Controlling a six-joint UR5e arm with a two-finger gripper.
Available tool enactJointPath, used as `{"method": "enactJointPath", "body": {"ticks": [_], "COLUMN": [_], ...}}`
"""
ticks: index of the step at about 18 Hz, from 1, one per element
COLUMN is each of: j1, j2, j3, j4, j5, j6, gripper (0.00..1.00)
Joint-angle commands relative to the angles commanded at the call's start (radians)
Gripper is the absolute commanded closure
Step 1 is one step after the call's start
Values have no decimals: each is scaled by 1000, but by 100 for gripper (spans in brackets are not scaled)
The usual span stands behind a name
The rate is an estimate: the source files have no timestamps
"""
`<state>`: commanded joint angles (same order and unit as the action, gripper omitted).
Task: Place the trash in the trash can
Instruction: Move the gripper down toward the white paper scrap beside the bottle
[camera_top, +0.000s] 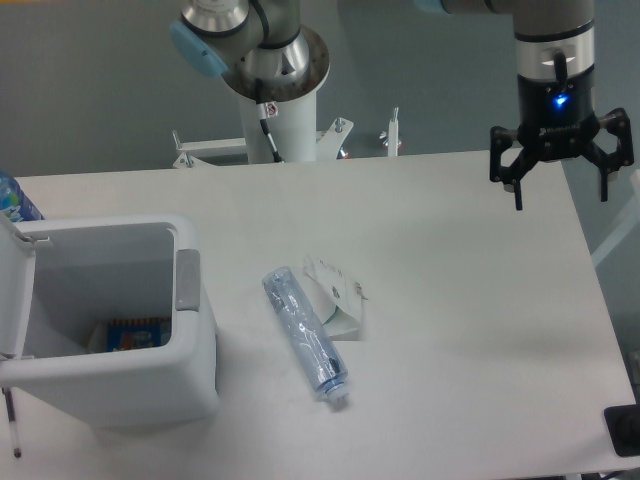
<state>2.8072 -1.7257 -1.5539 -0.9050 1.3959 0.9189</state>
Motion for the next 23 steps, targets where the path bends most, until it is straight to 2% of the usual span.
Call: {"method": "enactJointPath", "body": {"ticks": [8,14,18,23], "j1": [-8,-34,-74,-156], "j2": [12,18,26,11], "j3": [-41,-107,-158,-209], "j4": [11,14,9,2], "j5": [14,12,9,9], "j6": [-3,-2,-41,-175], "gripper": [0,0,0,0]}}
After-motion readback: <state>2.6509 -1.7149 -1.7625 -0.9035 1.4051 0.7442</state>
